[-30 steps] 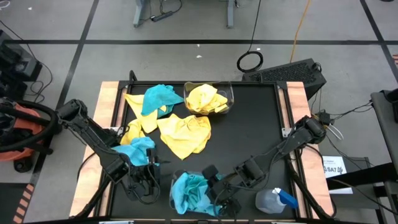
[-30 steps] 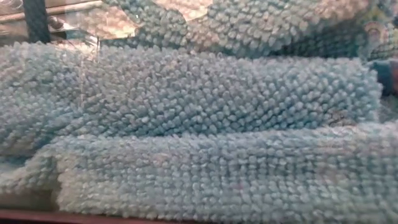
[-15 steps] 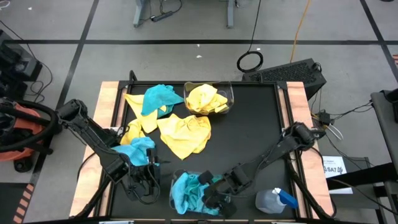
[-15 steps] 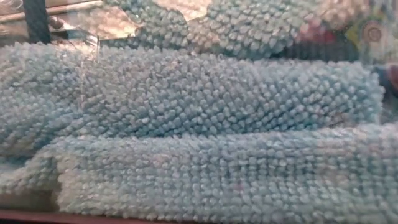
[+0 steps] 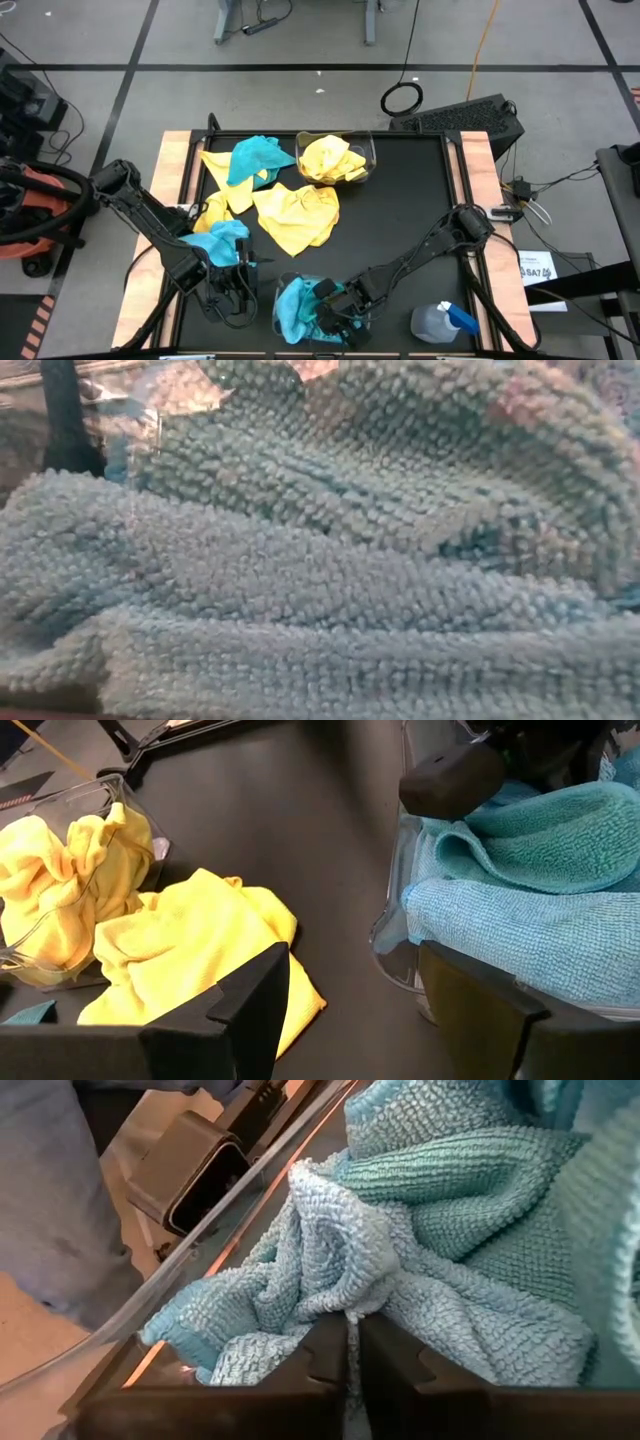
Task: Sort microfiber towel by color & place in baskets
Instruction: Put the blue towel into the bottom transparent bin
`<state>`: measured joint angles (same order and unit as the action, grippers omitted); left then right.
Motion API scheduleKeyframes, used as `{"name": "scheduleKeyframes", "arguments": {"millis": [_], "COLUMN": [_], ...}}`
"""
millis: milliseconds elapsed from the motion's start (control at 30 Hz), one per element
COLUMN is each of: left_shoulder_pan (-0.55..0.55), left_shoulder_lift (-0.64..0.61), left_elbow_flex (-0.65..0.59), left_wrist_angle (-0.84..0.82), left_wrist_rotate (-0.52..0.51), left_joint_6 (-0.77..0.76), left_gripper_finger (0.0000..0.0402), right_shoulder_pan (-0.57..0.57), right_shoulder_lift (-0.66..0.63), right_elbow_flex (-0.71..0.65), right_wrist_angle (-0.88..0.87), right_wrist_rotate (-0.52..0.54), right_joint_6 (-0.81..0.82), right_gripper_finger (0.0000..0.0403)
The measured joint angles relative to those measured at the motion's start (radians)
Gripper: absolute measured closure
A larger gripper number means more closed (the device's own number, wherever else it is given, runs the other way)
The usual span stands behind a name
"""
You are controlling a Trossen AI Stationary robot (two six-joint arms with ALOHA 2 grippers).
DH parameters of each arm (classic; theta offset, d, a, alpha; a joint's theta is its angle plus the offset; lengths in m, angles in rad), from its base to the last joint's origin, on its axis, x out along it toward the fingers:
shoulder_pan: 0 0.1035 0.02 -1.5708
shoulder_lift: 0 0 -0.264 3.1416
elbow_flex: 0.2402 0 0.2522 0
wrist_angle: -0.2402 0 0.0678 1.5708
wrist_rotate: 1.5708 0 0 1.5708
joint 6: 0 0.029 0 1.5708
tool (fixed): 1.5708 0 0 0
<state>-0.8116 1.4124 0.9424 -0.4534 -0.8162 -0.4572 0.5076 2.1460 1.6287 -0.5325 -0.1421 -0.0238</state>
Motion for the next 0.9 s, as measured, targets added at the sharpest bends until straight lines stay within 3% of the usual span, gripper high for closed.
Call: {"name": "scheduleKeyframes", "arguments": {"millis": [233,667,900], "left_shoulder_pan": [0.000,0.000,0.005], "left_shoulder_lift": [0.000,0.000,0.000], "left_elbow_flex": [0.000,0.000,0.000], "left_wrist_angle": [0.000,-0.009,-0.013], "left_wrist_rotate": [-0.001,-0.001,-0.001], "left_joint_6": [0.000,0.019,0.035], "left_gripper_finger": [0.0171,0.0171,0.0171], "right_shoulder_pan": [0.000,0.014,0.018], "right_shoulder_lift": [-0.040,-0.210,-0.289], "right_elbow_flex": [-0.005,-0.007,-0.006], "right_wrist_angle": [-0.019,-0.046,-0.046], "right_wrist_rotate": [0.005,0.012,0.018], "right_joint_6": [-0.001,0.009,0.020], "right_gripper_finger": [0.0349,0.0232,0.0211]}}
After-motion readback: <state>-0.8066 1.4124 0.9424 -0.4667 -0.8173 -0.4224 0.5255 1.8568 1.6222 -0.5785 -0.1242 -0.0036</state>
